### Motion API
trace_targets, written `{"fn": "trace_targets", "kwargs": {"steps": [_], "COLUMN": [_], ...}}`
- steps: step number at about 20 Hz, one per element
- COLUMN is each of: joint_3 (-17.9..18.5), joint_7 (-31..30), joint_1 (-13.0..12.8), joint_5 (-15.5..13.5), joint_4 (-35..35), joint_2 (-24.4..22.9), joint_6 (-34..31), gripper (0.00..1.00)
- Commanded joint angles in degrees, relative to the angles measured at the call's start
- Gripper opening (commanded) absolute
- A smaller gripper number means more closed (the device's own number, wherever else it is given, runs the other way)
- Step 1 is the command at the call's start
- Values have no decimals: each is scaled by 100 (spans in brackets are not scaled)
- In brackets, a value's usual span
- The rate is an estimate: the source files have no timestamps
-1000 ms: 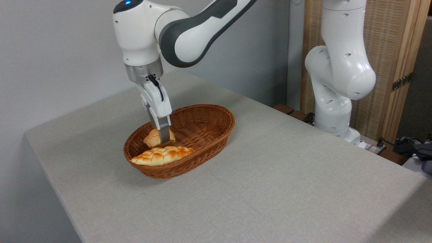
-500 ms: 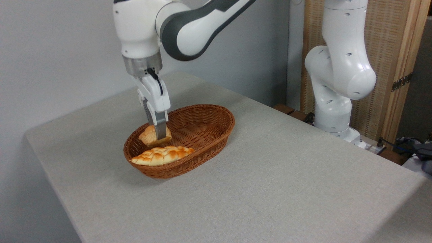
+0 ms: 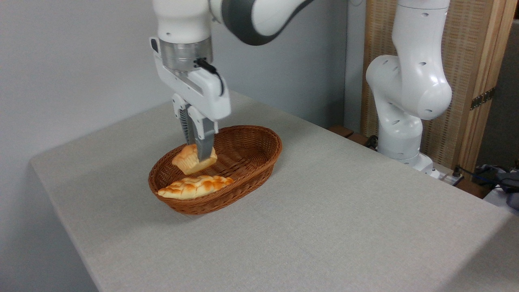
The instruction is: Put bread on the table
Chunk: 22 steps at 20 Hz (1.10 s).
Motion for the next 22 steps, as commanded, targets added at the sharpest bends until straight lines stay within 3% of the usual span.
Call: {"fn": "trace_targets", "kwargs": {"steps": [1, 2, 5, 22], "joint_3": [517, 570, 658, 720], "joint_7": [132, 176, 273, 300], "joint_1": [-54, -54, -45, -54], "joint_5": [53, 123, 325, 317], "joint_4": [40, 40, 14, 49], "joint_2": [-17, -9, 61, 220], "joint_6": [-102, -102, -111, -94], "gripper": [69, 72, 100, 100]}}
